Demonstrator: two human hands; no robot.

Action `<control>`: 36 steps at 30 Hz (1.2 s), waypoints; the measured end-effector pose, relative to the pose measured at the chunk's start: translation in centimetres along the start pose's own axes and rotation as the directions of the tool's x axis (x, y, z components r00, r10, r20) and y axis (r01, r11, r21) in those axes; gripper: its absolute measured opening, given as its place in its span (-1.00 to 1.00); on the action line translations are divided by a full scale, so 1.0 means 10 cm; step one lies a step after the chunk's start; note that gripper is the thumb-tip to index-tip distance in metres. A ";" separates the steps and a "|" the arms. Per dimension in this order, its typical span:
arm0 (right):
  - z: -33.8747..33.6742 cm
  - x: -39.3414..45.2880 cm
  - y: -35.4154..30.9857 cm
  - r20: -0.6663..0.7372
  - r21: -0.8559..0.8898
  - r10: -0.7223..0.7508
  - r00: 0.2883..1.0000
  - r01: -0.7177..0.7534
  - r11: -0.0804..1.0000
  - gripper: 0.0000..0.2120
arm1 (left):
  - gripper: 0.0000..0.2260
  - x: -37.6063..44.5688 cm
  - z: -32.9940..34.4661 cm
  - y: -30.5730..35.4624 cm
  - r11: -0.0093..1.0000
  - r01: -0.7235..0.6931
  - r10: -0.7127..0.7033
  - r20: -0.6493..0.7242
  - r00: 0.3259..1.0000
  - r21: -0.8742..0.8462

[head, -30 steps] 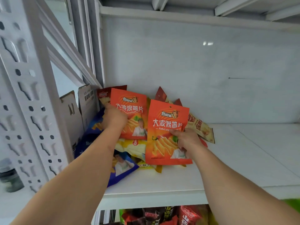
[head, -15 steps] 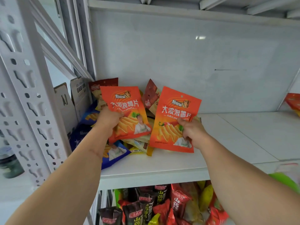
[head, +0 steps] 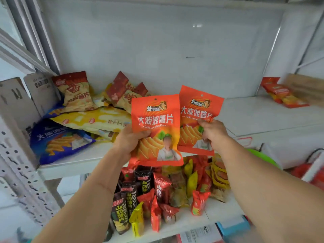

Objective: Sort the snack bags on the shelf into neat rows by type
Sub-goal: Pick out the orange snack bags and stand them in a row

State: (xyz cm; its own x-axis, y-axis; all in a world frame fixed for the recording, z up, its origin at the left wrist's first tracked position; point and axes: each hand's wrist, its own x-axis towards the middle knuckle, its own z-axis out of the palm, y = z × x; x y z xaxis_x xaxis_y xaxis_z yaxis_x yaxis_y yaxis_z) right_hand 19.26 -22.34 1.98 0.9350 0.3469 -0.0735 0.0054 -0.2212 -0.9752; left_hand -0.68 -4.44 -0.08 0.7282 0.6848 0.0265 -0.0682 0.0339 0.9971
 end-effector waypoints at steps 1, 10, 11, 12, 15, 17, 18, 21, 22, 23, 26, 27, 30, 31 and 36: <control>-0.19 0.00 0.04 -0.013 -0.016 -0.003 1.000 0.003 1.000 -0.79 | -0.71 -0.04 0.17 -0.05 1.000 0.011 -0.011 0.009 1.000 -0.015; -1.81 0.20 0.49 -0.138 0.025 0.052 0.989 -0.049 0.999 -0.77 | -0.64 -0.18 1.79 -0.34 0.992 0.046 -0.030 0.141 0.989 -0.115; -1.97 0.25 0.53 -0.154 0.028 0.057 0.986 -0.053 0.998 -0.77 | -0.64 -0.17 1.97 -0.36 0.993 0.051 -0.033 0.156 0.987 -0.110; -2.12 0.30 0.57 -0.167 0.034 0.060 0.984 -0.055 0.998 -0.77 | -0.67 -0.15 2.15 -0.38 0.993 0.050 -0.032 0.162 0.986 -0.105; -2.55 0.50 0.66 -0.213 0.049 0.062 0.975 -0.053 0.997 -0.78 | -0.74 -0.03 2.67 -0.42 0.994 0.047 -0.029 0.176 0.984 -0.097; -2.83 0.69 0.72 -0.245 0.056 0.064 0.968 -0.052 0.997 -0.77 | -0.74 0.10 3.02 -0.45 0.994 0.054 -0.033 0.197 0.980 -0.098; -2.97 0.78 0.74 -0.260 0.057 0.065 0.963 -0.052 0.997 -0.77 | -0.75 0.18 3.20 -0.47 0.994 0.054 -0.032 0.209 0.977 -0.100; -3.35 1.15 0.80 -0.311 0.044 0.062 0.948 -0.050 0.998 -0.78 | -0.77 0.45 3.74 -0.51 0.992 0.049 -0.020 0.246 0.969 -0.112; -3.46 1.29 0.81 -0.319 0.041 0.058 0.946 -0.047 0.998 -0.78 | -0.78 0.56 3.91 -0.52 0.993 0.041 -0.011 0.257 0.966 -0.111; -3.57 1.43 0.82 -0.325 0.041 0.055 0.944 -0.044 0.998 -0.76 | -0.79 0.69 4.08 -0.53 0.993 0.035 -0.005 0.269 0.963 -0.110; -3.86 1.88 0.80 -0.342 0.040 0.058 0.938 -0.047 0.998 -0.75 | -0.75 1.09 4.55 -0.55 0.993 0.043 -0.008 0.298 0.955 -0.111; -3.96 2.03 0.79 -0.349 0.035 0.056 0.935 -0.047 0.998 -0.75 | -0.73 1.21 4.70 -0.54 0.993 0.047 -0.012 0.304 0.953 -0.108; -4.23 2.46 0.74 -0.359 0.032 0.039 0.932 -0.030 0.999 -0.82 | -0.72 1.56 5.12 -0.50 0.992 0.052 -0.012 0.314 0.949 -0.119; -4.32 2.60 0.74 -0.358 0.039 0.028 0.933 -0.015 0.999 -0.83 | -0.73 1.66 5.25 -0.47 0.991 0.048 -0.005 0.315 0.949 -0.127; -4.71 3.21 0.78 -0.350 0.071 0.023 0.937 0.002 0.997 -0.85 | -0.73 2.06 5.82 -0.45 0.991 0.051 -0.013 0.297 0.955 -0.122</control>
State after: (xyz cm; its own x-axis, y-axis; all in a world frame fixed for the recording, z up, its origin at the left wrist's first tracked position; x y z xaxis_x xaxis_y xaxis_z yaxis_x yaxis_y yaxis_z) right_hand 66.01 -55.84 1.80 0.9998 0.0009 -0.0180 -0.0176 -0.1549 -0.9878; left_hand 54.30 -32.82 0.13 0.8987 0.4372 0.0338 -0.1133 0.1572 0.9810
